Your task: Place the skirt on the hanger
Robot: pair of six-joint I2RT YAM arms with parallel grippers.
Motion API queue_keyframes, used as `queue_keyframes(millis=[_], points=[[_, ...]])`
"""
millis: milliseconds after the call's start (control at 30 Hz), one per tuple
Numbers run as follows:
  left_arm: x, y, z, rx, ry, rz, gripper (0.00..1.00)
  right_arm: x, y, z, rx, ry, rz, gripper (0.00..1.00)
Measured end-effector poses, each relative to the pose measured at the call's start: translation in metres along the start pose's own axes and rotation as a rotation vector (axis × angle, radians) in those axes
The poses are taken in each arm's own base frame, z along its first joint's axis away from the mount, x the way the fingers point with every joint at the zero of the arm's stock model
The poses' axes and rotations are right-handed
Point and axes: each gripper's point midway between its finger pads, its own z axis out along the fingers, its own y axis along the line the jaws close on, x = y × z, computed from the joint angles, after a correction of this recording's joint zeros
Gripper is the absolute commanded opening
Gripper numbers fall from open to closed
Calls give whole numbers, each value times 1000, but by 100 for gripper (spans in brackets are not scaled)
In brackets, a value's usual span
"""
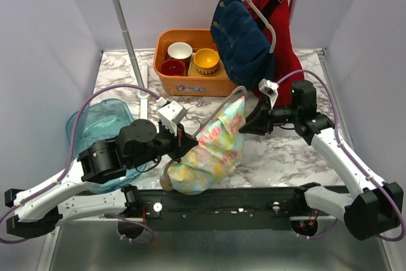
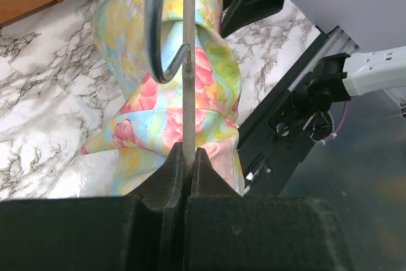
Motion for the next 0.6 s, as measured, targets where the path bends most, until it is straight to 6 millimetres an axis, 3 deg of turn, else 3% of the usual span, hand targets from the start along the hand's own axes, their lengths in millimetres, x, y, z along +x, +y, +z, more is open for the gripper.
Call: queue_keyframes(millis=[33,67,367,600], points=[[1,0,0,-2,3,1,0,-1,0,0,0,-1,1,3],[2,1,0,-6,6,2,0,-1,1,0,3,-1,2,1],[9,31,3,-149,35,31,0,-31,-4,-26,230,-80,-131,1],[-4,46,3,-235,12,47,0,-29,-20,-35,316,-84,-109,1]])
